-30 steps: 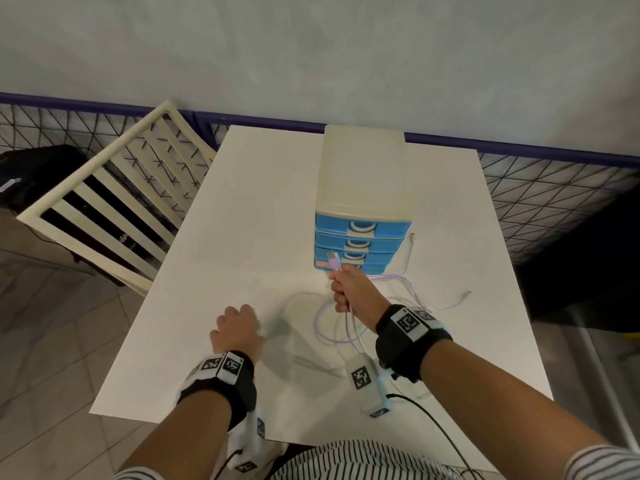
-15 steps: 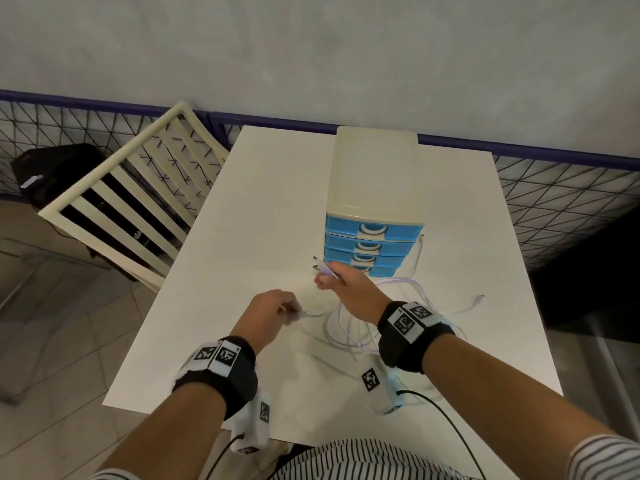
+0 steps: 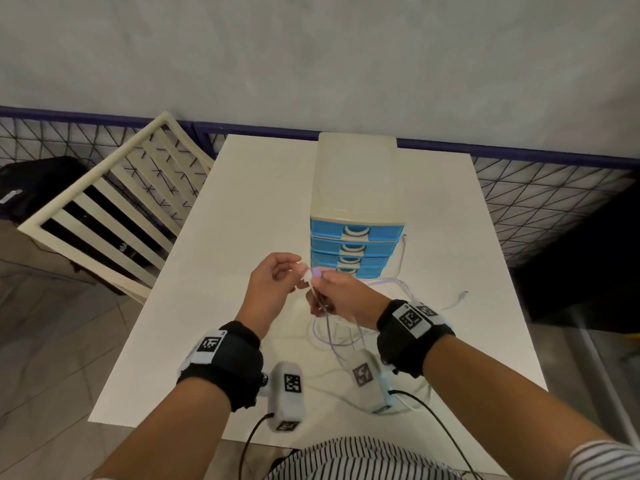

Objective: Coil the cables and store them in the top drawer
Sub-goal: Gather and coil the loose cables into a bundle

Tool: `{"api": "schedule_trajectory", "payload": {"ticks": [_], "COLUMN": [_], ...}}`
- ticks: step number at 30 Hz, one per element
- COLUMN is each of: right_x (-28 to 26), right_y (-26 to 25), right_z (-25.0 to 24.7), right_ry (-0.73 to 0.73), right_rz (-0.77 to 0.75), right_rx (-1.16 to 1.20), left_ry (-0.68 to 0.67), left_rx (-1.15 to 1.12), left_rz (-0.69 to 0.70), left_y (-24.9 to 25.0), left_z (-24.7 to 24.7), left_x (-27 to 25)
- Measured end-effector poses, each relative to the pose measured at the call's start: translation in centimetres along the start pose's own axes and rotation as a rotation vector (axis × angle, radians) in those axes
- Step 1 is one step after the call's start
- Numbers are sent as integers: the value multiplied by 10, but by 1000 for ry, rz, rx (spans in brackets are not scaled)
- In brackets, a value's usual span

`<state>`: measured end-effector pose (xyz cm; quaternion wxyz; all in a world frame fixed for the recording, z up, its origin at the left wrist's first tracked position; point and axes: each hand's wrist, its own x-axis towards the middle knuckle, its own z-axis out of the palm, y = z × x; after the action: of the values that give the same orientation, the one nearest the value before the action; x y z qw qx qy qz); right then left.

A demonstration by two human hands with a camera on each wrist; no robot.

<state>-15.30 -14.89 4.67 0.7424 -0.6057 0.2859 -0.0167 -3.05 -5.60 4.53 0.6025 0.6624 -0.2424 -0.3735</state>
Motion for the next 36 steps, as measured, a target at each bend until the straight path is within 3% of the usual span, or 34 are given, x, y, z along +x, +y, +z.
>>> {"api": "schedule_trajectory", "payload": {"ticks": [3,6,8,15,20,29,36], "right_x": [-3,-1,-1,-10,-17,-20,-43], "right_y": [-3,-9,-15,-29,-28,-31,-26], "right_z": [3,5,5,-27,-37,-25,-60], "right_ry": [-4,55,126,201,186,216,240], "right_rz": [-2,-28,-31,-77,-116,-164,-145], "right_rx": [175,196,167,515,563,568,531], "left_ry": [-88,-358,-490,-580,-593,-763,-612], "left_rx": [-102,-214,-268,-79,59,85,440], "left_rz": [-158,-437,-532,-436,-389,-334,-299], "left_y": [-3,0,2,2,-1,19,-2], "left_z": [7,20,27,13,10,37,-11], "left_x": [-1,-8,-17,-27,-23,-35,-23]}}
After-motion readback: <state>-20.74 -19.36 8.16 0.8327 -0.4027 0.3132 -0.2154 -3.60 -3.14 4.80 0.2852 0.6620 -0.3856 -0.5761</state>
